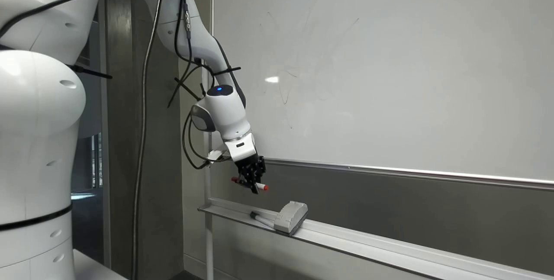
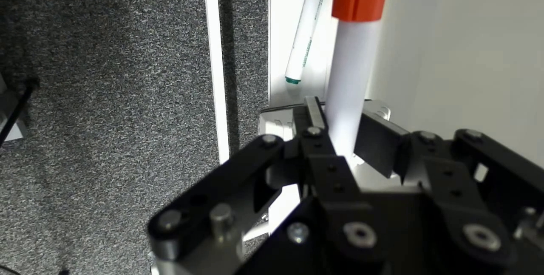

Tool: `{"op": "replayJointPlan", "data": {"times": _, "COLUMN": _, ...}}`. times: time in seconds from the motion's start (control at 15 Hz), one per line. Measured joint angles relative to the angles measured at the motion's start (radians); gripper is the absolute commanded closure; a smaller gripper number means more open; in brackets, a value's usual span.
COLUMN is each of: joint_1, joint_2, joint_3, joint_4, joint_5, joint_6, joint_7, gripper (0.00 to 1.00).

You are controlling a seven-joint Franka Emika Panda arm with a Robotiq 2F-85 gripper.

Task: Move the orange marker slightly to the left

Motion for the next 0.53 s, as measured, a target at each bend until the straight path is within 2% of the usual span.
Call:
{"op": "replayJointPlan", "data": {"times": 0.33, "joint_1": 0.009, "joint_2": 0.011, "joint_3": 0.012, "joint_4": 0.006, "joint_5": -0.004, "joint_6": -0.005, "joint_7": 0.000, "gripper": 0.95}}
{"op": "replayJointPlan", "data": {"times": 0.53, "joint_1": 0.036, "joint_2": 0.032, "joint_3": 0.022, "joint_4": 0.006, "joint_5": -0.004, "joint_6": -0.003, "joint_7": -0.002, "gripper": 0.95}}
